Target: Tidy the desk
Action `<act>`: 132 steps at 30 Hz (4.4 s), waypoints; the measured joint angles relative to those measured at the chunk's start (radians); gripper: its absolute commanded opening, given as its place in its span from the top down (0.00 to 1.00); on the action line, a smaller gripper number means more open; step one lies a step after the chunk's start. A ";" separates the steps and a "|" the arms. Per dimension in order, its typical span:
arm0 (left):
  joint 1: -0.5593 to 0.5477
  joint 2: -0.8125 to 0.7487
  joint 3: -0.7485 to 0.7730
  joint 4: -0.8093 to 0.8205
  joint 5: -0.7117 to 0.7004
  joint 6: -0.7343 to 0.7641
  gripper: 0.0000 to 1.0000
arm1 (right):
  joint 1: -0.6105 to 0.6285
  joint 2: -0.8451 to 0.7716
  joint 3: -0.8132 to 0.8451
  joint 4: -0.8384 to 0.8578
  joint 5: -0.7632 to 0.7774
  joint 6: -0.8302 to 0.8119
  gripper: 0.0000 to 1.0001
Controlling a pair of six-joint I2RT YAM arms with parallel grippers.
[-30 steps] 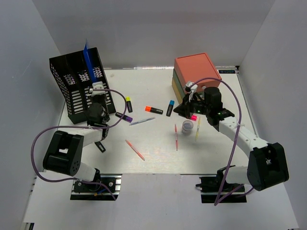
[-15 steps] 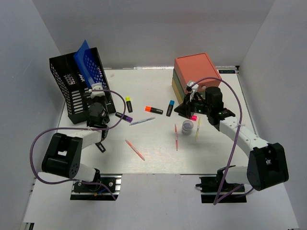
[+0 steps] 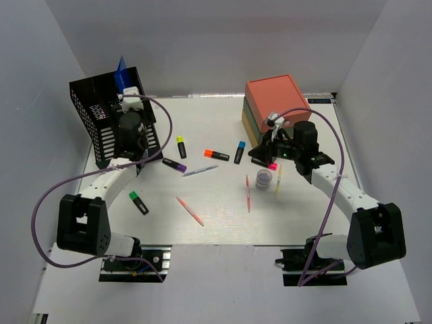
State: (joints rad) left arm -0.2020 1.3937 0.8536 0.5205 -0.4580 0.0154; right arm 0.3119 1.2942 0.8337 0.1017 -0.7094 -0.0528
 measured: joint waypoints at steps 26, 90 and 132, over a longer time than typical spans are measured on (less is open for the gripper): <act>0.123 0.025 0.200 -0.357 0.238 -0.120 1.00 | -0.068 -0.045 0.000 0.003 -0.065 0.043 1.00; 0.093 0.180 -0.009 0.282 -0.026 -0.198 1.00 | -0.096 -0.042 -0.015 0.010 -0.079 0.073 1.00; 0.073 -0.409 -0.069 -0.415 0.590 -0.386 0.39 | -0.195 -0.147 0.138 -0.304 0.267 0.084 0.65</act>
State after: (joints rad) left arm -0.1287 0.9852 0.7841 0.1059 0.1322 -0.3710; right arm 0.1169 1.1473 0.9714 -0.2028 -0.4419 0.0315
